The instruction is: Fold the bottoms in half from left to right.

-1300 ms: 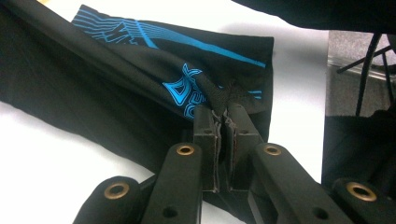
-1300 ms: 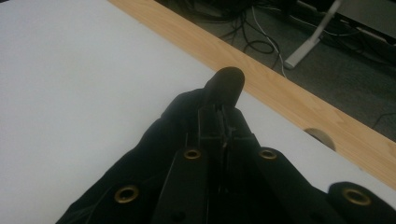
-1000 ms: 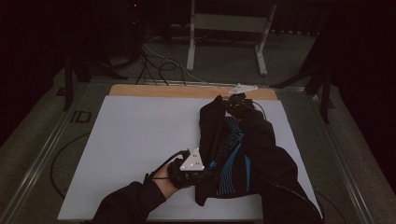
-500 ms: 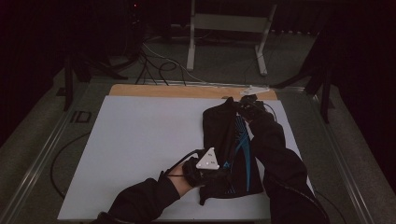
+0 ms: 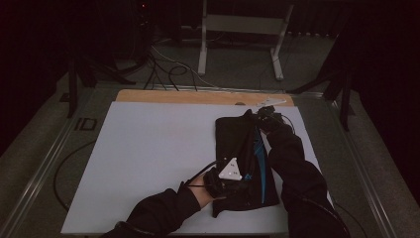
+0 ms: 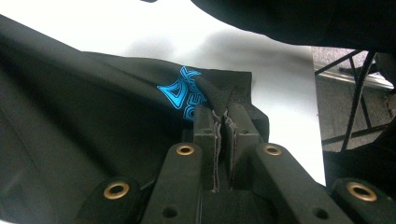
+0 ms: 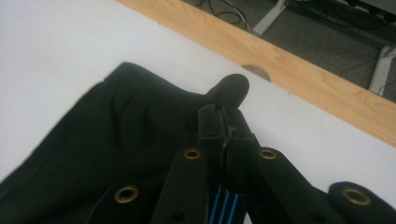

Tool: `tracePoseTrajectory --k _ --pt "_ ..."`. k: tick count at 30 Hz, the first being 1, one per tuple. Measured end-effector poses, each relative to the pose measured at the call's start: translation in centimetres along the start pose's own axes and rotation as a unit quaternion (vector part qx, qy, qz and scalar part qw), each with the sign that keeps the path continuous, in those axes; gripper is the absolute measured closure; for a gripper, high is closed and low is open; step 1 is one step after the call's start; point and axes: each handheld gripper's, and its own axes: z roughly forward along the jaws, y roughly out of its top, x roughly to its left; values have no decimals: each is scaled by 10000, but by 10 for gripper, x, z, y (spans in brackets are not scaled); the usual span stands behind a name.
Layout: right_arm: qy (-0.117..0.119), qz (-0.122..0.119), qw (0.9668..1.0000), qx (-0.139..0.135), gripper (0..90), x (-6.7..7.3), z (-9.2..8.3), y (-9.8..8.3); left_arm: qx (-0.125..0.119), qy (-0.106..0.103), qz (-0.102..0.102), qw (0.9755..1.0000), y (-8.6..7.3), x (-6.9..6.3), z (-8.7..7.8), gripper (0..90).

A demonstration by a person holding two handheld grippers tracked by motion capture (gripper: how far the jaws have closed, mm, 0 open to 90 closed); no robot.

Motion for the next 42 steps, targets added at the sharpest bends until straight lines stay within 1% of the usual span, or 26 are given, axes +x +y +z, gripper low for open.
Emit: tracePoseTrajectory --k 5,10,12,16,17,19,20,22,27,28,30,31,32,34,35,36,37,38,39,40,41,42 --pt "-14 33 10000 71 883 -5 6 -10 103 -75 -15 9999 0 2 11 849" --pt "-72 27 9998 200 883 -9 14 -20 180 -92 -29 9998 -1 3 20 849" --pt "-80 59 9997 242 882 -10 16 -23 194 -98 -38 9998 -2 3 22 848" --pt "-98 92 9995 294 882 -13 21 -30 238 -132 -82 9996 -2 4 29 848" --pt "-95 138 9994 301 882 -13 23 -31 255 -147 -84 9995 -2 5 31 848" --pt "-104 141 9994 315 882 -13 24 -33 291 -189 -108 9993 -1 6 34 847" --pt "-133 106 9993 337 882 -14 25 -34 305 -209 -115 9992 -1 6 36 846" --pt "-165 114 9992 358 881 -15 27 -36 329 -209 -109 9992 0 7 40 846" --pt "-215 124 9988 418 878 -16 31 -38 292 -214 -155 9992 4 6 47 845" --pt "-224 146 9988 407 878 -16 31 -38 267 -226 -195 9992 4 6 47 845" --pt "-216 174 9989 372 867 -16 31 -38 258 -231 -208 9992 3 7 48 840" --pt "-201 198 9989 367 857 -16 30 -38 244 -272 -239 9990 3 7 48 833" --pt "-219 189 9989 362 840 -15 30 -38 210 -314 -247 9990 3 8 47 819" --pt "-313 193 9988 320 786 -16 29 -38 157 -385 -255 9988 3 8 44 736" --pt "-313 193 9988 320 786 -16 29 -38 157 -385 -255 9988 3 8 44 709" --pt "-311 250 9989 259 678 -17 25 -38 43 -367 -299 9989 3 8 37 616" --pt "-290 307 9988 258 639 -18 24 -38 43 -367 -299 9989 3 8 37 596" --pt "-264 351 9988 238 607 -18 22 -38 -31 -358 -305 9989 3 8 32 569" --pt "-246 339 9988 238 566 -18 21 -37 -52 -305 -328 9990 2 9 29 530" --pt "-246 339 9988 238 566 -18 21 -37 -52 -305 -328 9990 2 9 29 492" --pt "-171 410 9988 228 483 -17 18 -36 -94 -259 -410 9988 1 10 24 460" --pt "-171 410 9988 228 483 -17 18 -36 -94 -259 -410 9988 1 10 24 431"
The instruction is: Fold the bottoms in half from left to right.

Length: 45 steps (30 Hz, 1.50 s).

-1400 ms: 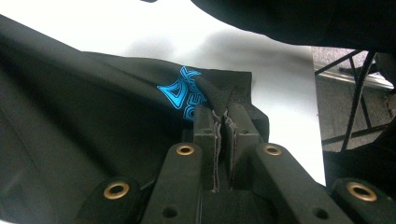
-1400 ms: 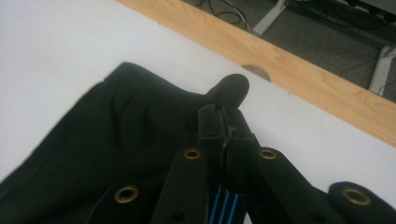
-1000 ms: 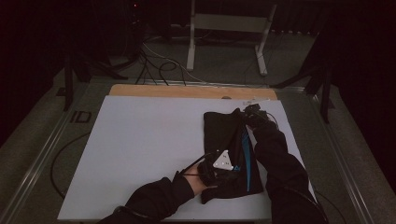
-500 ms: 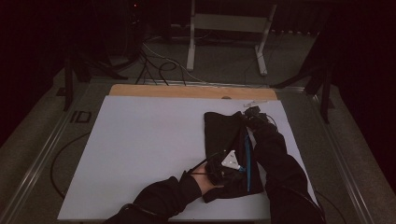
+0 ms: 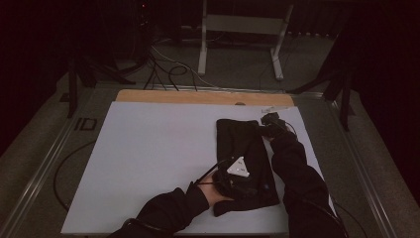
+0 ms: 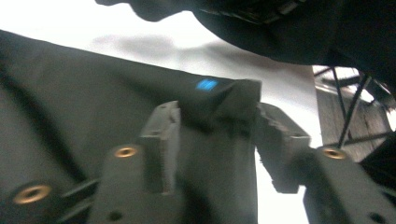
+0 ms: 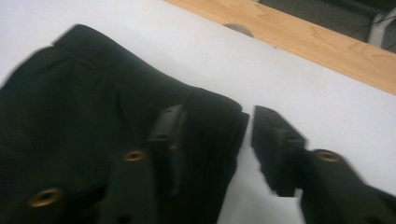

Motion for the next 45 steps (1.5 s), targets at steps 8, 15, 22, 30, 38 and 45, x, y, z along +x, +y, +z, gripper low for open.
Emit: tracePoseTrajectory --k 8,15,22,30,38,45 --pt "458 170 9988 -68 187 5 -15 2 -51 218 -198 9996 -6 3 -13 145" --pt "795 93 9967 -145 108 15 -31 -5 -54 323 -294 9990 -8 10 -24 0" --pt "854 76 9961 -225 109 26 -51 -23 -97 441 -345 9984 -15 18 -33 0" --pt "839 109 9960 -276 122 44 -92 -49 -239 616 -328 9973 -30 26 -42 0" --pt "850 379 9953 -277 101 61 -132 -73 -329 824 -492 9948 -57 33 -65 0" --pt "706 408 9964 217 355 81 -156 -107 -449 1082 -675 9908 -80 38 -92 0"
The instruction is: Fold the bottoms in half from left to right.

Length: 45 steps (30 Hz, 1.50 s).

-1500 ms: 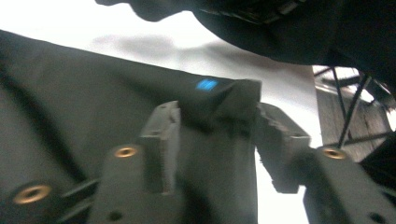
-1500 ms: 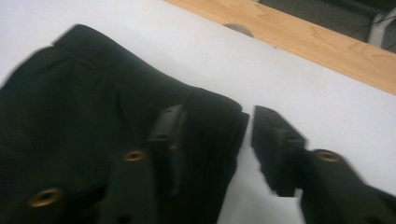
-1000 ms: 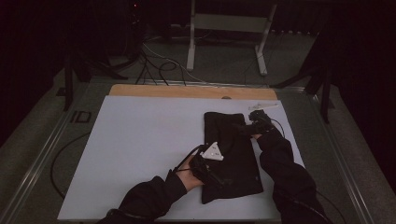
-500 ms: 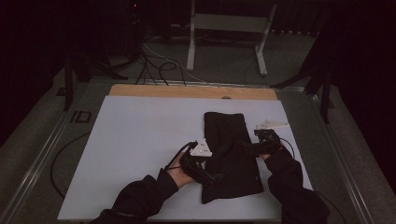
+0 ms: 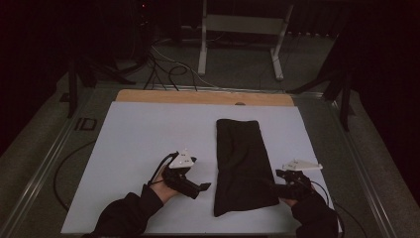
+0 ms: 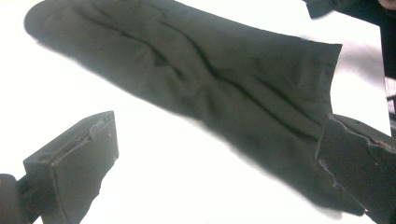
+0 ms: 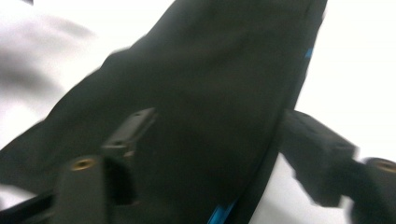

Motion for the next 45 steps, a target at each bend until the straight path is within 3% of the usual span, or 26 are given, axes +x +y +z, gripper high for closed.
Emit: tracePoseTrajectory --k 5,6,9,12,14,16,20,21,27,36,40,45 --pt "-75 97 9996 261 433 4 -5 -22 -59 149 -113 9998 -15 4 -10 0" --pt "-53 172 9990 405 481 3 -4 -30 -84 153 -128 9998 -16 5 -11 0" --pt "33 238 9984 507 512 3 -2 -36 -79 219 -185 9996 -18 8 -11 0" --pt "105 98 9968 784 700 4 -3 -42 -124 200 -229 9995 -17 7 -9 0" --pt "105 98 9968 784 700 4 -3 -42 -88 195 -191 9996 -17 7 -8 0" --pt "114 -46 9958 905 857 7 -4 -44 -32 149 -140 9998 -18 3 -4 0" --pt "67 -93 9972 742 864 9 -11 -40 -56 112 -117 9999 -17 1 -3 0" --pt "78 -68 9982 591 864 9 -19 -37 -64 107 -99 9999 -16 1 -4 0" --pt "27 32 9989 472 864 5 -27 -38 -129 105 -104 9998 -15 2 -5 0" --pt "-138 151 9977 646 864 -4 -24 -46 -150 119 -181 9997 -17 5 -6 0" --pt "-56 246 9950 971 863 -7 -16 -55 -140 110 -228 9996 -18 5 -5 0" --pt "-115 215 9934 1119 860 -7 -11 -58 -125 123 -230 9996 -19 5 -4 0"
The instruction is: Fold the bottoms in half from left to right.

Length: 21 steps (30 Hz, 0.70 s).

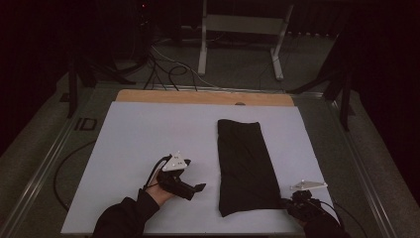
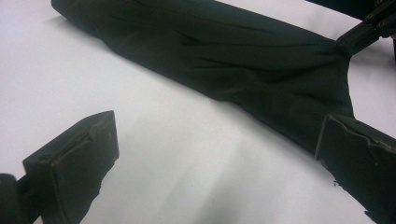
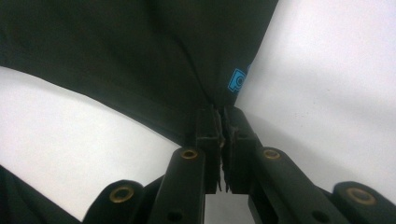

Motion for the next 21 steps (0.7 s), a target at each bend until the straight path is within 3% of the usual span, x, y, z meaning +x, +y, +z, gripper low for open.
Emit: tracePoseTrajectory --k 8,9,11,12,14,15,17,21 --pt "12 -75 9999 -79 796 1 -2 2 -26 -18 10 10000 1 -1 0 0" --pt "51 -56 9997 -245 704 1 -5 3 -42 -21 3 10000 1 -1 -1 0" --pt "51 -56 9997 -245 704 1 -5 3 -47 -30 6 10000 2 -1 -1 0" --pt "2 -85 9990 -448 574 -1 -10 7 -32 -37 8 10000 3 0 -1 0" --pt "-10 -99 9987 -499 541 -1 -11 9 -28 -71 6 10000 4 0 0 0" --pt "10 -91 9983 -583 463 -2 -13 13 -23 -71 14 10000 5 0 0 0" --pt "15 -93 9979 -638 423 -2 -14 14 -40 -94 22 9999 6 0 -1 0" --pt "108 -158 9959 -881 239 -3 -16 23 -54 -128 23 9999 10 0 -2 0"
